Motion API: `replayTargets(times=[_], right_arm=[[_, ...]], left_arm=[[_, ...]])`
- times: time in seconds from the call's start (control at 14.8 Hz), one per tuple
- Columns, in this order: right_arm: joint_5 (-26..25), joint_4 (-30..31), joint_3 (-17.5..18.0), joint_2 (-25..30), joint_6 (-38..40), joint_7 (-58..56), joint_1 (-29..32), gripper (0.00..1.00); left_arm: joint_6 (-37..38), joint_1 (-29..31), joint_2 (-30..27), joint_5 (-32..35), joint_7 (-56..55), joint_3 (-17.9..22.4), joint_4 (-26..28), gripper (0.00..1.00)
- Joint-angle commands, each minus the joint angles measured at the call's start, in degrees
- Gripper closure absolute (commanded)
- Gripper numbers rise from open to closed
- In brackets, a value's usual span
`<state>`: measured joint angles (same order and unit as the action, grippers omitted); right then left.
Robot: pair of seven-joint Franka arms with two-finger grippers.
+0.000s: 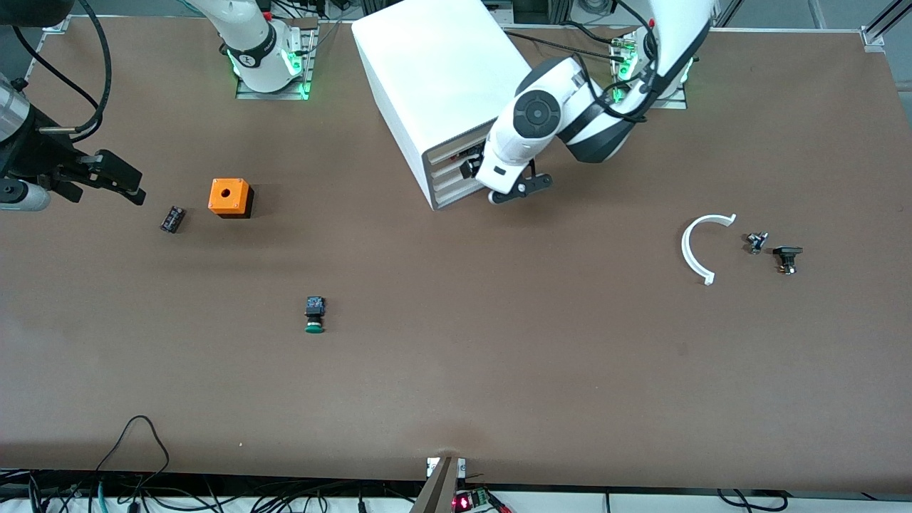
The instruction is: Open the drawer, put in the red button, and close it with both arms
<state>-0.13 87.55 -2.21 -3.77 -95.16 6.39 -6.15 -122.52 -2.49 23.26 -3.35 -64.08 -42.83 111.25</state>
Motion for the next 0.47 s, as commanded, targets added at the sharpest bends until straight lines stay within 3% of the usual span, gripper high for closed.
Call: replayTargets(times=[0.0, 0.41], right_arm=[[-0.2, -1.8, 0.1, -0.6, 1.6, -1.0, 0.2, 0.0], [-0.2, -1.8, 0.2, -0.5, 1.6, -0.9, 0.2, 0.0]], left_arm=[[8.2, 4.7, -1.4, 1.8, 6.4, -0.7, -4.8, 0.01], [23.9, 9.3, -1.4, 10.8, 16.1, -0.9, -17.1, 0.01]])
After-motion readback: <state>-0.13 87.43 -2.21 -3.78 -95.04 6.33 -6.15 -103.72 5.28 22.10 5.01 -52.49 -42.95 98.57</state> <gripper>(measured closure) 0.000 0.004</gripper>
